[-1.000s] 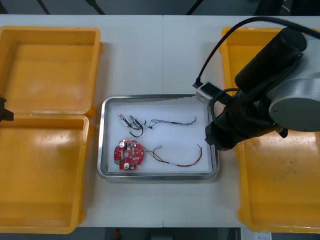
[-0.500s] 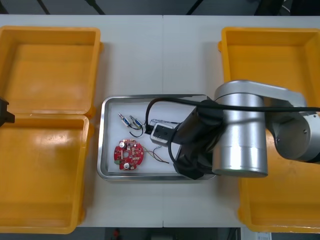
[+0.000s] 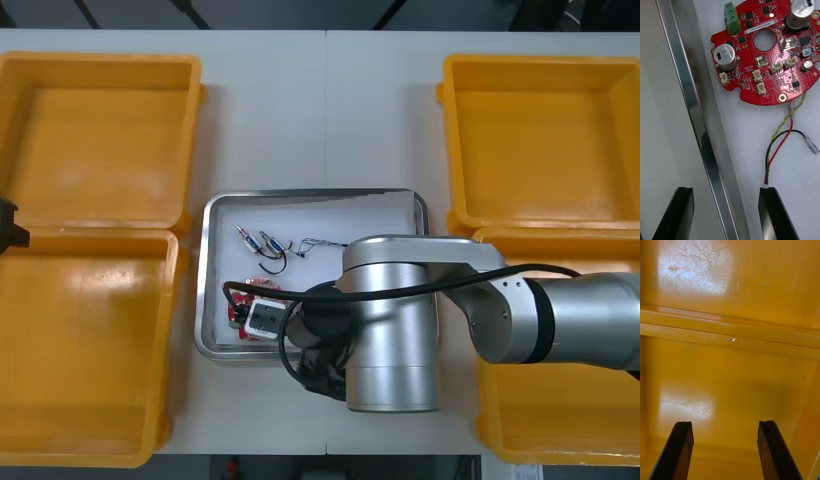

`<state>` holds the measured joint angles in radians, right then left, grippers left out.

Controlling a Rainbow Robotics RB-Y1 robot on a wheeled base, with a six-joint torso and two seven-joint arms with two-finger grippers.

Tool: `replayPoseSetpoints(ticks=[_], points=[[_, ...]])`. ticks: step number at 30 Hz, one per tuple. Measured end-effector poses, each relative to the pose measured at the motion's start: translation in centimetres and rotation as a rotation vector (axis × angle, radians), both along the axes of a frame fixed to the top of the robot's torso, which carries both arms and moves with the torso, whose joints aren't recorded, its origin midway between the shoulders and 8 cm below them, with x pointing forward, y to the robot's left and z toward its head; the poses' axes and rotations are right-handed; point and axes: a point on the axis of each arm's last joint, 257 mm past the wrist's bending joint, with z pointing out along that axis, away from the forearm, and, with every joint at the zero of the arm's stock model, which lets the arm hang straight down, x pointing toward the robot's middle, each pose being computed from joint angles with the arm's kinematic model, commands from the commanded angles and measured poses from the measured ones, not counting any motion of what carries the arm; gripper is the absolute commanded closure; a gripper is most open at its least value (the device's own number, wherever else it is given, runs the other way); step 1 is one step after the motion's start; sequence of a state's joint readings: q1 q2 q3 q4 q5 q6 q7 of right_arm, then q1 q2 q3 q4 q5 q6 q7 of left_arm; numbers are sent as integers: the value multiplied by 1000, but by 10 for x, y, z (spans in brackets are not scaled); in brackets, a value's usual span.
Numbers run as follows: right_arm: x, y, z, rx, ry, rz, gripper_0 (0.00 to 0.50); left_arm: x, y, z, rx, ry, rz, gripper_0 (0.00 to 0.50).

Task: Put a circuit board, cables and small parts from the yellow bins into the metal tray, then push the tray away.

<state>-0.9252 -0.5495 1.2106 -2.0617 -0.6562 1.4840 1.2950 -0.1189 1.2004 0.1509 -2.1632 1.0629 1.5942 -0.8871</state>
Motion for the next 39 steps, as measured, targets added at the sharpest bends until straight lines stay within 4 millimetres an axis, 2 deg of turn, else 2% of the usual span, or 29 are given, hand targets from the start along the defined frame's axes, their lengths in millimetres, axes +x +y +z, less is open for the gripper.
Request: replayPoseSetpoints(ticks=[9,24,25,26,27,28,29,30,39], points=[[-8,6,-15,-26,14,37,0,0,0,0,0,1,0,0],[2,-3,-35,-74,-1,21,0,0,0,0,0,1,0,0],[2,-3,-36,-75,-1,19,131,0,0,0,0,1,0,0],[3,-3,-37,-77,-1,17,131,0,0,0,0,1,0,0],[3,-3,-37,-78,-1,16,419,0,0,0,0,1,0,0],[4,-3,-37,-79,-3,16,419,0,0,0,0,1,0,0],[4,-3,-37,-79,-5,16,484,0,0,0,0,1,0,0],[6,-2,-37,-78,-11,16,499,0,0,0,0,1,0,0],[19,1,-30,-90,-77,60,500,0,0,0,0,1,0,0]])
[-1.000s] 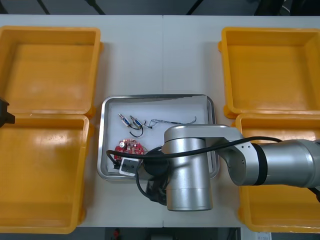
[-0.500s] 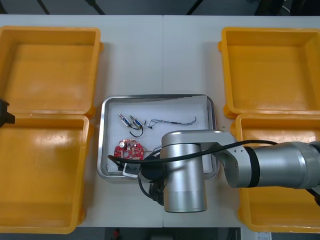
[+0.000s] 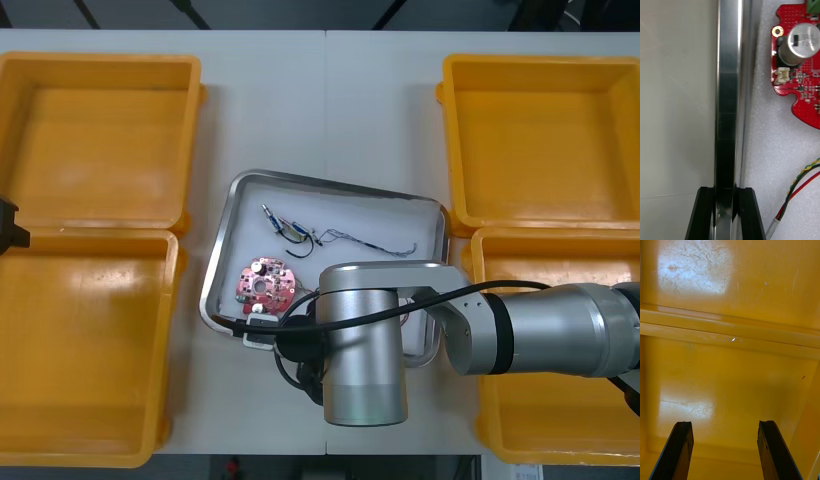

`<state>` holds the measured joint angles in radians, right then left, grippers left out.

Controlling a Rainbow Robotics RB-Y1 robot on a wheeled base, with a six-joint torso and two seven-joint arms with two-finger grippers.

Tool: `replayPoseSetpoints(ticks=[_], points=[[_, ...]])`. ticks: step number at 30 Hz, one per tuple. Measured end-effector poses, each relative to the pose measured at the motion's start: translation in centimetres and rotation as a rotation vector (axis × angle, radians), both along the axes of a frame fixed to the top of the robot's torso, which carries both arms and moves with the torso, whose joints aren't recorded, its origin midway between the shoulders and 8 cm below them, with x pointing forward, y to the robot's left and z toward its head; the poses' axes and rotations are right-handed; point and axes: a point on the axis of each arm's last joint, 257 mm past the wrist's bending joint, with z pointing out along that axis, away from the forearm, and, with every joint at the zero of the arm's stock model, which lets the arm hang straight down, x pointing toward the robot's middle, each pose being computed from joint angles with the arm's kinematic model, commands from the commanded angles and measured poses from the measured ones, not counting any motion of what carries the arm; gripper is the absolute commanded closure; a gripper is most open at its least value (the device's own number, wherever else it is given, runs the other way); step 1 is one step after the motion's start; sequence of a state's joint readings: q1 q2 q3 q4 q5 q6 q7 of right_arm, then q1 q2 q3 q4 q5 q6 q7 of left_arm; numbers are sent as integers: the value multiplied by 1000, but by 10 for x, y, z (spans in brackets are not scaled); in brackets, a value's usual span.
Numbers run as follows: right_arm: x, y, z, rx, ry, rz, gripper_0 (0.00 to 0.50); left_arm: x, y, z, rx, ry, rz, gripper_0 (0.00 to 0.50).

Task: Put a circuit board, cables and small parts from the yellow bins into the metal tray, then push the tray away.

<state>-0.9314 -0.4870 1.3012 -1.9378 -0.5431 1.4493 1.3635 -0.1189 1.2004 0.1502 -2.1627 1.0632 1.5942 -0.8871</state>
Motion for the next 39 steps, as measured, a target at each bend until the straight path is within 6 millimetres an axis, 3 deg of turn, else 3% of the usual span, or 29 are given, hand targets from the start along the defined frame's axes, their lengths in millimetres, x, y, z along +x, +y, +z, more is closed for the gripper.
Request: replayPoseSetpoints(ticks=[8,17,28,39], points=[[16,1,13,-4,-55,8,500,0,0,0,0,0,0,0],[50,-7,34,-78,-155,99,500,0,0,0,0,0,0,0],[96,-18,43,-126,-220,89,500,0,0,0,0,0,0,0],[153,-6,67,-90,-311,82,500,0,0,0,0,0,0,0]])
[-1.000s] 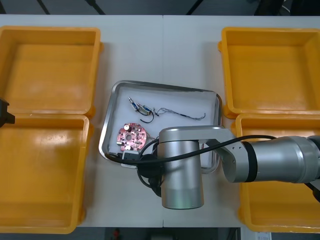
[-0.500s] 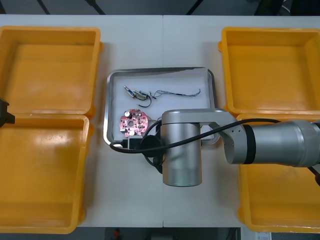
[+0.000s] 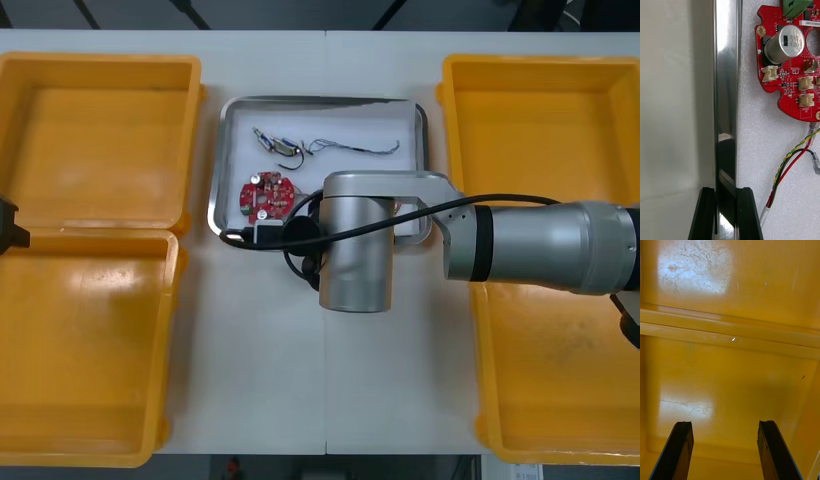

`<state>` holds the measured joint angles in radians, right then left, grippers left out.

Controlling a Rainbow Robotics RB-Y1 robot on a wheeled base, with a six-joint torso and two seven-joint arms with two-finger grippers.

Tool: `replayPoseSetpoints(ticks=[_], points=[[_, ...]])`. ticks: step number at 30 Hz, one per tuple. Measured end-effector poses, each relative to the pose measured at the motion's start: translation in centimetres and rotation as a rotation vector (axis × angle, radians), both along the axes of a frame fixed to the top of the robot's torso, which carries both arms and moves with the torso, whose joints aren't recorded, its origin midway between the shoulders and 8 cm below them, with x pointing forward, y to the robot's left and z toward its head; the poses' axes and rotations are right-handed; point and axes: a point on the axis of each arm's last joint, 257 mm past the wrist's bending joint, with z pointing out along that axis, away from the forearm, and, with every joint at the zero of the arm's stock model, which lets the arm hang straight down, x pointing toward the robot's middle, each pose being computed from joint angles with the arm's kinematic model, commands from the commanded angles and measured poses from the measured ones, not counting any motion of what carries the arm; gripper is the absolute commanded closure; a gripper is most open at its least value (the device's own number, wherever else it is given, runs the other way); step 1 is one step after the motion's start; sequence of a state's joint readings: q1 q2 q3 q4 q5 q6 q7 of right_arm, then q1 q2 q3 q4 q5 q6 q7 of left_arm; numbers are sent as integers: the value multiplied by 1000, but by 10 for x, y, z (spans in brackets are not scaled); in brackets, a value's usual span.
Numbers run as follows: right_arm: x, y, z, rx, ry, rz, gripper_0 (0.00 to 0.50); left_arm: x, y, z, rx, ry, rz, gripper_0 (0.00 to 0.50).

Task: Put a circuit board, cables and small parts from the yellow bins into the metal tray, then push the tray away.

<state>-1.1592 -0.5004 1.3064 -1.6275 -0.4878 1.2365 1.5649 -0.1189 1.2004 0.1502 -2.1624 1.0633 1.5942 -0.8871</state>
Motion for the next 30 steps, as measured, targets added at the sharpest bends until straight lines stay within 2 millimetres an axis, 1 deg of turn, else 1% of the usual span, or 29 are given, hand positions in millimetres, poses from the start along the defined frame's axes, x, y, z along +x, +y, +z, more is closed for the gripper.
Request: replayPoseSetpoints(ticks=[5,10,15,22,30], points=[[20,5,9,21,-26,-9,500,0,0,0,0,0,0,0],[36,9,17,47,-27,-20,500,0,0,0,0,0,0,0],[52,9,25,40,-54,-3,500,0,0,0,0,0,0,0],[69,7,33,62,-79,-9,500,0,0,0,0,0,0,0],[94,7,45,103,-118,-8,500,0,0,0,0,0,0,0]])
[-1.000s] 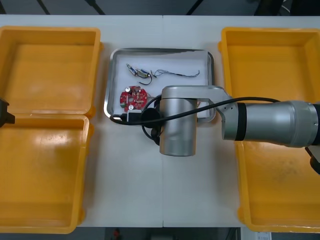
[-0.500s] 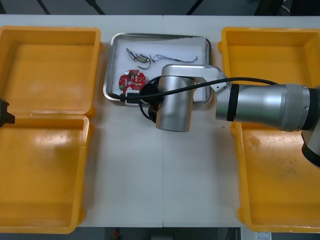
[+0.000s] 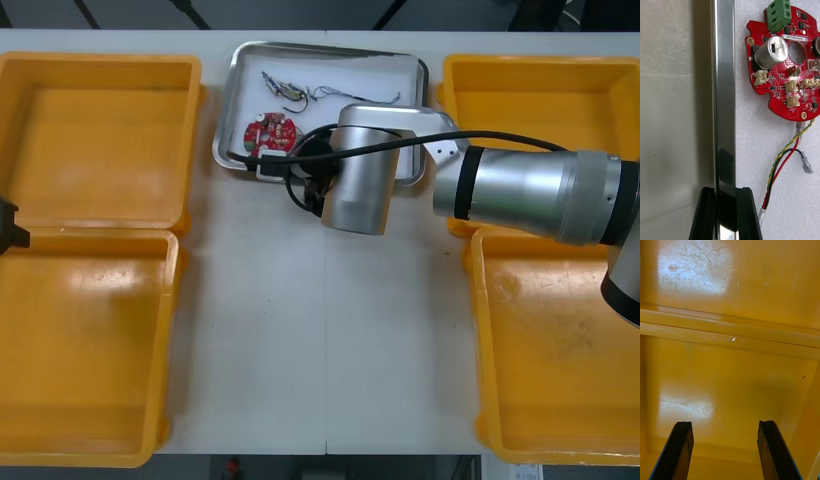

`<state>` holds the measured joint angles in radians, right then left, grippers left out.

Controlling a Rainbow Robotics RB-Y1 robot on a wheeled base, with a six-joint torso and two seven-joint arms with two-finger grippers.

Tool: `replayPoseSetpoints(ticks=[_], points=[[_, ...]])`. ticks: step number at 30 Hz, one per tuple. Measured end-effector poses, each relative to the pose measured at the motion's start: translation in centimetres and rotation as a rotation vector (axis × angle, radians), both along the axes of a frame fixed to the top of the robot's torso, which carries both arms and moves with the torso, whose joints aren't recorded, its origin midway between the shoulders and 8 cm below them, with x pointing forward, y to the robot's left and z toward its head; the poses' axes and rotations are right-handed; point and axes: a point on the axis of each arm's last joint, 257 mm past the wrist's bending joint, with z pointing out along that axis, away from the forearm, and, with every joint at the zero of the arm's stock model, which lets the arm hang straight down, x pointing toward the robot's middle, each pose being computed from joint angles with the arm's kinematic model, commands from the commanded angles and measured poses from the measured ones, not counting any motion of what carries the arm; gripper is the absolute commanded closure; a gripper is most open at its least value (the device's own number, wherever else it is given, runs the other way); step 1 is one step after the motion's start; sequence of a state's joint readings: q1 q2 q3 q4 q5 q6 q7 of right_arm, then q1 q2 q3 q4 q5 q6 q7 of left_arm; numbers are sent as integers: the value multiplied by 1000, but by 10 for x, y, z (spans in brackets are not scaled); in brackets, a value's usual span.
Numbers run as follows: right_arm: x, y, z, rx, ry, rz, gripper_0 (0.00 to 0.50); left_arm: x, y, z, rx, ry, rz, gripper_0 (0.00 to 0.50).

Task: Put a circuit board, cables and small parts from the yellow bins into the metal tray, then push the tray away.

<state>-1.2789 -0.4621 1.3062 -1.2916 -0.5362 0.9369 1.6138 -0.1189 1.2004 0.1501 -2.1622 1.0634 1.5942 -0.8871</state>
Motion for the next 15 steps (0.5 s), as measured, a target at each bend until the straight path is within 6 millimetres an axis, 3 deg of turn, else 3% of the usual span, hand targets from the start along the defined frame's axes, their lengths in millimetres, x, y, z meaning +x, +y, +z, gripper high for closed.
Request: replayPoseSetpoints(ticks=[15], points=[[21,4,12,15,-60,62,500,0,0,0,0,0,0,0]])
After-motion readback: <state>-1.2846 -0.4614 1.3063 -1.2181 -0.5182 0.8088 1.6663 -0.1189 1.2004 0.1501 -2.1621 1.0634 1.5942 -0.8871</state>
